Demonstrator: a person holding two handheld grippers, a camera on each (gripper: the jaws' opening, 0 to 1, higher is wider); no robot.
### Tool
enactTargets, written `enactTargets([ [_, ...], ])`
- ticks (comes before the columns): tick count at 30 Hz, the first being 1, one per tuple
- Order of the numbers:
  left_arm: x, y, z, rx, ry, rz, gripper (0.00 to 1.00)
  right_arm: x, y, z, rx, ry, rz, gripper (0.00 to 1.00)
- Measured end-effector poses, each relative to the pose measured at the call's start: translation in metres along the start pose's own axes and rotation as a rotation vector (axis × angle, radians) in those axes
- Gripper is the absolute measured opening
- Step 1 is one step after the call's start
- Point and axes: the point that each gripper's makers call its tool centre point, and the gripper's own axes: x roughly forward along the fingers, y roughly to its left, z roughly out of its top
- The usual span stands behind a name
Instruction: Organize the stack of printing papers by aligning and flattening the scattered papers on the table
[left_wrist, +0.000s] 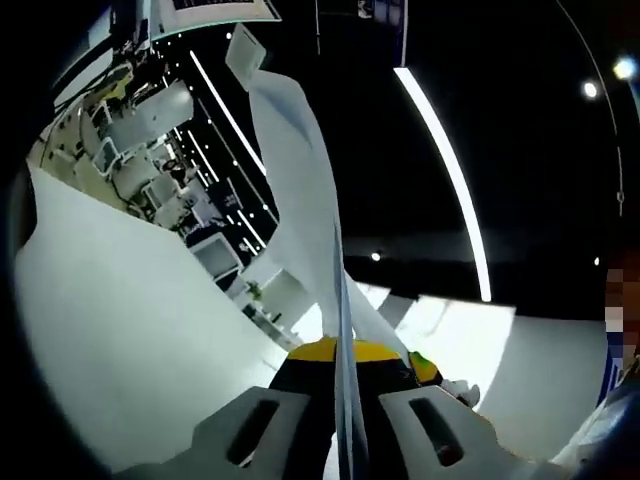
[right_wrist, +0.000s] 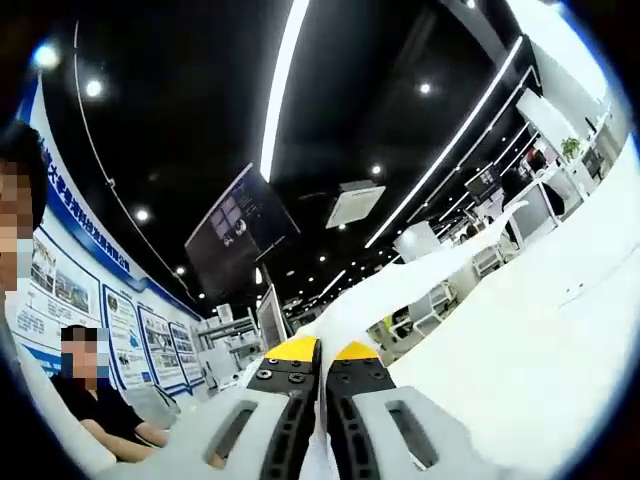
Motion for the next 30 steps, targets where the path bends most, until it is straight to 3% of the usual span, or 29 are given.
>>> enactTargets([
  [15, 0.001, 0.003, 0.002, -0.037, -0.002, 0.002, 0.07, -0.013, 0.003, -0.018, 0.016, 0.043, 0.0, 0.0],
  [30, 0.0, 0.002, 0.003, -0.078, -0.011, -0.006, 0.09, -0.007, 0.009, -0.038, 0.023, 0.089, 0.018, 0.0],
])
